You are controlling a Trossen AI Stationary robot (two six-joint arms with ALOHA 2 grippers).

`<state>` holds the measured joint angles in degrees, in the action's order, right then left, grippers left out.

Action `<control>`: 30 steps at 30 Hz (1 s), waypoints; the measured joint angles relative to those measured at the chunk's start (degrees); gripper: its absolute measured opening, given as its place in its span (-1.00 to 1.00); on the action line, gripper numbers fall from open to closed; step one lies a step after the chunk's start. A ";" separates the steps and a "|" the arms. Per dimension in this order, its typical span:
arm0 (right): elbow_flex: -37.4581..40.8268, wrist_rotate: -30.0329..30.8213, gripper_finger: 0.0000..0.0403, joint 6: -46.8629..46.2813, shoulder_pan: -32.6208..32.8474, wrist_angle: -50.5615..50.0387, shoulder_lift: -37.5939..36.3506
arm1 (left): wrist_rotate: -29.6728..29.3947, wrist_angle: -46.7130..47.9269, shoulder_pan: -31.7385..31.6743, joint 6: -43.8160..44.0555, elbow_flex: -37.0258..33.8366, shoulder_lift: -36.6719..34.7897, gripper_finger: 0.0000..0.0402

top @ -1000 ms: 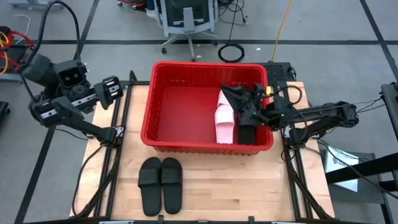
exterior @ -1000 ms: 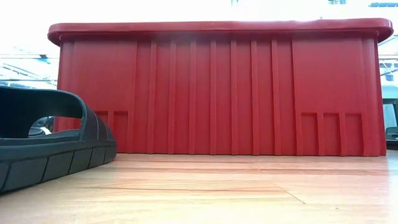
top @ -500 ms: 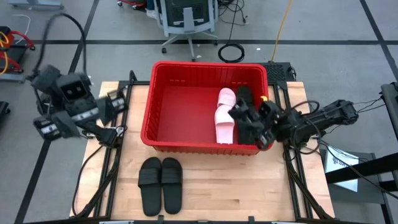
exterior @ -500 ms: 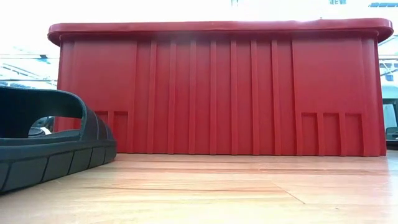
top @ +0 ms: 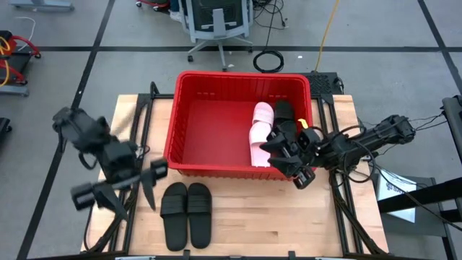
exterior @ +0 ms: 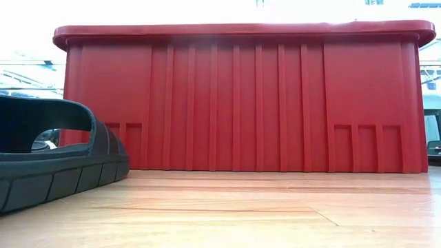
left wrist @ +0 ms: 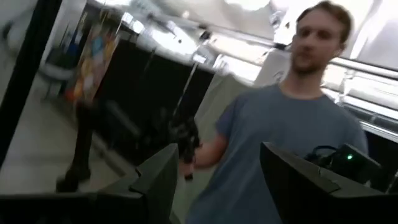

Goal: Pick and place slides into bin
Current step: Put the black slide into the red bin

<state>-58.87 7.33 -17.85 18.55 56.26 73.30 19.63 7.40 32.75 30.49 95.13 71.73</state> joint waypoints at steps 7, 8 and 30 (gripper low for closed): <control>0.00 0.20 0.02 -0.09 -0.59 -2.54 0.02 | -10.19 7.75 7.97 3.45 0.00 1.81 0.13; 0.00 0.20 0.02 -0.09 -0.59 -2.81 0.02 | -11.86 9.99 9.05 4.09 0.00 1.91 0.13; 0.00 0.46 0.02 -7.95 -0.54 -13.52 0.02 | -22.64 71.94 17.94 18.52 0.00 20.81 0.13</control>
<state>-58.87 7.79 -25.79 18.01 42.74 73.32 -3.01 79.34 50.69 49.01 95.13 92.54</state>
